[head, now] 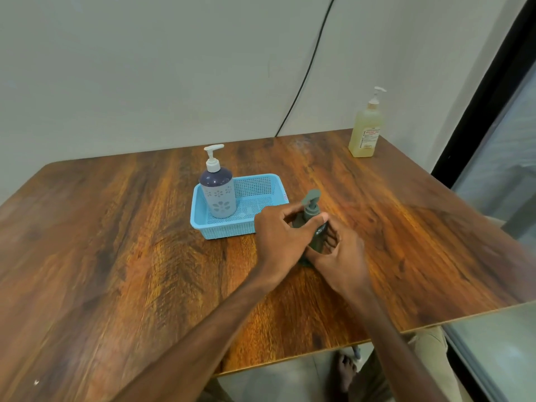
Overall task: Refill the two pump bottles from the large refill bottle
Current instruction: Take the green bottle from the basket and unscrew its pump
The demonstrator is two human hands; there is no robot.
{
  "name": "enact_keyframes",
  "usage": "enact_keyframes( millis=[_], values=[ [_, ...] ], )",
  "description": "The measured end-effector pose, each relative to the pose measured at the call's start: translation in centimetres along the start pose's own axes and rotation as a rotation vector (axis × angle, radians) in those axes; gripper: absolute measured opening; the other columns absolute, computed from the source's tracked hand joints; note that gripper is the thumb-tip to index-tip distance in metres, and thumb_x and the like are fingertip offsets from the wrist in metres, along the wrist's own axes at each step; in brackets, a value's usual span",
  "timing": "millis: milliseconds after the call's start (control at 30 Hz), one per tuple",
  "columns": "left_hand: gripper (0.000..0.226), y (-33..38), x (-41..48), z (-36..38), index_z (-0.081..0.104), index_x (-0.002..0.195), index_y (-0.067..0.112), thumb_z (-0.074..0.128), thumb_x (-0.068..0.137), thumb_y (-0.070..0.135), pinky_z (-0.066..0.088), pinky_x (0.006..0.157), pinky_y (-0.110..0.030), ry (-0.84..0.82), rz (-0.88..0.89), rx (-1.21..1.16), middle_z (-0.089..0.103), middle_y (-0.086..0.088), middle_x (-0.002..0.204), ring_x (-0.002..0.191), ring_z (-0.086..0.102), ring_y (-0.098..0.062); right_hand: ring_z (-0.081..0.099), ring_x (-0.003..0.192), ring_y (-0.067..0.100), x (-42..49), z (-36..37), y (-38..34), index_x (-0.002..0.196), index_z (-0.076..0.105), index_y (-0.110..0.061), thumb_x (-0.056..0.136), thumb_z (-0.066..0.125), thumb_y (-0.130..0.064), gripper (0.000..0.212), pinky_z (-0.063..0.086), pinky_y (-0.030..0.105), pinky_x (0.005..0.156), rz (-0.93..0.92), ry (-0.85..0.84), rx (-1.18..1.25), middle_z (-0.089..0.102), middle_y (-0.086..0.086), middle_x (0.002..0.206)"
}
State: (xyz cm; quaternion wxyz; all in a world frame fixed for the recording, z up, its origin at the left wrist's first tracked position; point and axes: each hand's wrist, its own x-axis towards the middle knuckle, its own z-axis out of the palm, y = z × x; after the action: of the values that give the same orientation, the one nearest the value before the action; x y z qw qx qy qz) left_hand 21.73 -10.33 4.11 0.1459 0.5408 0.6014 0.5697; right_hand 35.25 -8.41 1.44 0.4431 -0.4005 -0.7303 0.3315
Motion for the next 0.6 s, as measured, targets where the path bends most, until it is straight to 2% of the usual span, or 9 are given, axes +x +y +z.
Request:
enact_keyframes(
  millis=[100, 200, 267, 333, 367, 467, 500, 533, 600],
  values=[
    [0.037, 0.1, 0.6, 0.7, 0.073, 0.078, 0.023, 0.098, 0.066, 0.047, 0.055, 0.064, -0.016, 0.106, -0.113, -0.032, 0.074, 0.015, 0.073, 0.068, 0.070, 0.004, 0.067, 0.100, -0.008, 0.0, 0.3, 0.1, 0.124, 0.061, -0.029, 0.074, 0.088, -0.022, 0.058, 0.054, 0.011, 0.080, 0.004, 0.018, -0.014, 0.071, -0.020, 0.110],
    [0.056, 0.2, 1.6, 1.4, 0.054, 0.070, 0.019, 0.098, 0.062, 0.054, 0.046, 0.056, -0.021, 0.101, -0.166, 0.002, 0.061, 0.013, 0.065, 0.057, 0.055, 0.001, 0.069, 0.100, -0.004, 0.2, 0.4, 0.4, 0.129, 0.062, -0.019, 0.072, 0.087, -0.019, 0.062, 0.056, 0.016, 0.082, 0.010, 0.008, 0.031, 0.072, -0.017, 0.112],
    [0.054, 0.4, 1.9, 2.0, 0.058, 0.078, 0.021, 0.096, 0.064, 0.057, 0.052, 0.062, -0.023, 0.021, -0.198, -0.018, 0.065, 0.011, 0.073, 0.063, 0.058, 0.000, 0.068, 0.100, -0.006, 0.2, 0.2, 0.6, 0.130, 0.062, -0.015, 0.072, 0.086, -0.022, 0.063, 0.054, 0.011, 0.080, -0.006, 0.005, 0.032, 0.072, -0.017, 0.113],
    [0.040, 0.6, 1.6, 2.5, 0.068, 0.094, 0.024, 0.090, 0.077, 0.053, 0.059, 0.075, -0.023, -0.084, -0.206, -0.099, 0.073, 0.011, 0.086, 0.078, 0.069, 0.002, 0.067, 0.104, -0.006, 0.1, 0.1, 0.5, 0.133, 0.061, -0.014, 0.073, 0.084, -0.019, 0.065, 0.055, 0.012, 0.083, -0.030, 0.016, 0.020, 0.071, -0.016, 0.117],
    [0.032, 0.6, 1.2, 2.6, 0.072, 0.101, 0.025, 0.084, 0.085, 0.050, 0.060, 0.082, -0.028, -0.122, -0.183, -0.118, 0.076, 0.010, 0.092, 0.086, 0.072, 0.001, 0.067, 0.107, -0.005, 0.1, 0.1, 0.5, 0.136, 0.059, -0.018, 0.074, 0.082, -0.015, 0.066, 0.055, 0.013, 0.086, -0.038, 0.017, 0.023, 0.070, -0.017, 0.120],
    [0.027, 0.3, -0.2, 2.3, 0.072, 0.116, 0.021, 0.069, 0.101, 0.043, 0.056, 0.096, -0.043, -0.165, -0.091, -0.085, 0.076, 0.006, 0.107, 0.104, 0.071, -0.007, 0.069, 0.103, -0.005, 0.1, -0.1, -0.1, 0.127, 0.057, -0.049, 0.079, 0.078, -0.006, 0.068, 0.055, 0.013, 0.082, -0.058, 0.025, 0.024, 0.069, -0.032, 0.110],
    [0.028, 0.1, -0.6, 2.0, 0.070, 0.121, 0.021, 0.065, 0.103, 0.042, 0.056, 0.098, -0.044, -0.181, -0.068, -0.091, 0.075, 0.006, 0.111, 0.108, 0.070, -0.009, 0.069, 0.100, -0.006, 0.2, -0.1, -0.2, 0.123, 0.057, -0.053, 0.080, 0.078, -0.006, 0.067, 0.057, 0.015, 0.080, -0.055, 0.023, 0.026, 0.069, -0.033, 0.107],
    [0.030, -0.2, -1.1, 1.5, 0.068, 0.126, 0.022, 0.061, 0.106, 0.042, 0.056, 0.100, -0.043, -0.200, -0.050, -0.111, 0.074, 0.006, 0.115, 0.111, 0.069, -0.008, 0.070, 0.099, -0.004, 0.3, -0.1, 0.0, 0.124, 0.058, -0.050, 0.081, 0.078, -0.007, 0.064, 0.059, 0.019, 0.080, -0.049, 0.018, 0.035, 0.071, -0.029, 0.108],
    [0.034, -0.6, -1.7, 0.4, 0.065, 0.137, 0.022, 0.056, 0.109, 0.037, 0.055, 0.105, -0.037, -0.234, -0.025, -0.145, 0.073, 0.009, 0.125, 0.119, 0.067, -0.004, 0.070, 0.103, -0.001, 0.3, -0.1, 0.5, 0.131, 0.062, -0.031, 0.079, 0.082, -0.009, 0.060, 0.059, 0.023, 0.086, -0.040, 0.000, 0.057, 0.072, -0.021, 0.114]
  ],
)
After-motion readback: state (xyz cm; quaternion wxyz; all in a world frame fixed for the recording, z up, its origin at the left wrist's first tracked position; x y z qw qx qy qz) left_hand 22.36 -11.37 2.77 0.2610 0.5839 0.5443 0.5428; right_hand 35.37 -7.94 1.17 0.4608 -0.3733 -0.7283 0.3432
